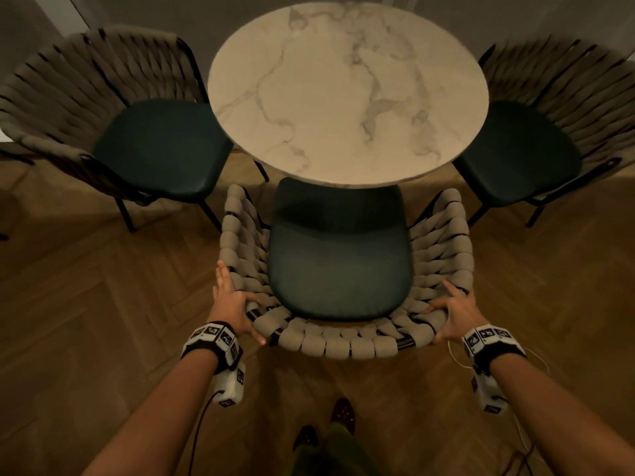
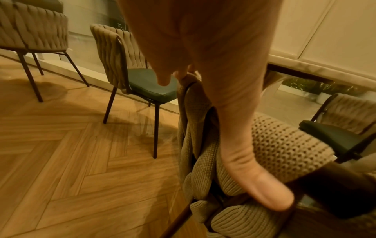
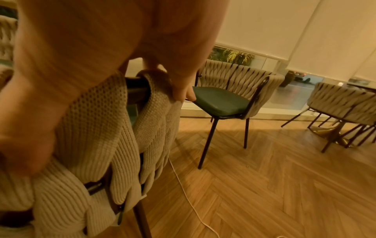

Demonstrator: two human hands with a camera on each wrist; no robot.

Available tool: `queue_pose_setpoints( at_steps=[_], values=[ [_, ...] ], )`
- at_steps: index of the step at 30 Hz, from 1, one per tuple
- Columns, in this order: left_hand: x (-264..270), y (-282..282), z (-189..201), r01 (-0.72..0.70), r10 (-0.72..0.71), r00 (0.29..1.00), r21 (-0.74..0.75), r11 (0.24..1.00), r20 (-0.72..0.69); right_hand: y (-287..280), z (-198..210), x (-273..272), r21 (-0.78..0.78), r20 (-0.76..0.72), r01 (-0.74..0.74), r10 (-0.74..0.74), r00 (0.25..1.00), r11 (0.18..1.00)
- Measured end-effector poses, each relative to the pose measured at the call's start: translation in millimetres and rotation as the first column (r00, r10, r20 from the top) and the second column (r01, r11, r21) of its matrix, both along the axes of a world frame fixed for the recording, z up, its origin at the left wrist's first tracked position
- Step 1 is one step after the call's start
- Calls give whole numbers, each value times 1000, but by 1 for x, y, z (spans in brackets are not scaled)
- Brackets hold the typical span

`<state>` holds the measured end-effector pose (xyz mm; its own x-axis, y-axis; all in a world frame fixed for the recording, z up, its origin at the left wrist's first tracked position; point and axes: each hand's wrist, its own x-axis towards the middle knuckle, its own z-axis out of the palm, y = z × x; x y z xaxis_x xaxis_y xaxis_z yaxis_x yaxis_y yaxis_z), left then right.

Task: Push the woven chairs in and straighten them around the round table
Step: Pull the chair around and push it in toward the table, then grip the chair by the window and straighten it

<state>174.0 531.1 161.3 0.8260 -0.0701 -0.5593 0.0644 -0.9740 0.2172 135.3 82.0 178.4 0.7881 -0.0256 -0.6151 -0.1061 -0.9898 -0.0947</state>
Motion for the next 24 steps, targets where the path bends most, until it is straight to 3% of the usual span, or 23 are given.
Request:
queue_pose_setpoints(
  at_steps=[4, 7, 11, 14, 17, 21, 24],
  values=[
    [-5, -4, 9, -43, 43, 997, 3, 999, -57, 9, -4, -1, -138, -50, -43, 37, 998, 989],
    [-18, -5, 19, -107, 104, 994, -59, 992, -45, 22, -12, -11, -251, 10, -100, 106, 994, 963],
    [-46, 3, 26, -140, 136, 990, -152, 978, -39, 49, -25, -33, -297, -23, -98, 96, 995, 950],
    [-59, 22, 28, -94, 77, 992, -189, 977, -96, 85, -17, -21, -172, -205, -51, 15, 979, 984],
    [-54, 61, 31, -118, 104, 991, -178, 977, -87, 141, 1, 14, 53, -316, -98, 110, 942, 994],
    [-20, 141, 38, -213, 205, 976, -140, 967, -68, 258, 38, 78, 288, -155, -160, 211, 965, 944],
    [17, 211, 48, -204, 203, 979, -124, 971, -24, 360, 58, 129, 416, 5, -198, 216, 976, 888]
  ],
)
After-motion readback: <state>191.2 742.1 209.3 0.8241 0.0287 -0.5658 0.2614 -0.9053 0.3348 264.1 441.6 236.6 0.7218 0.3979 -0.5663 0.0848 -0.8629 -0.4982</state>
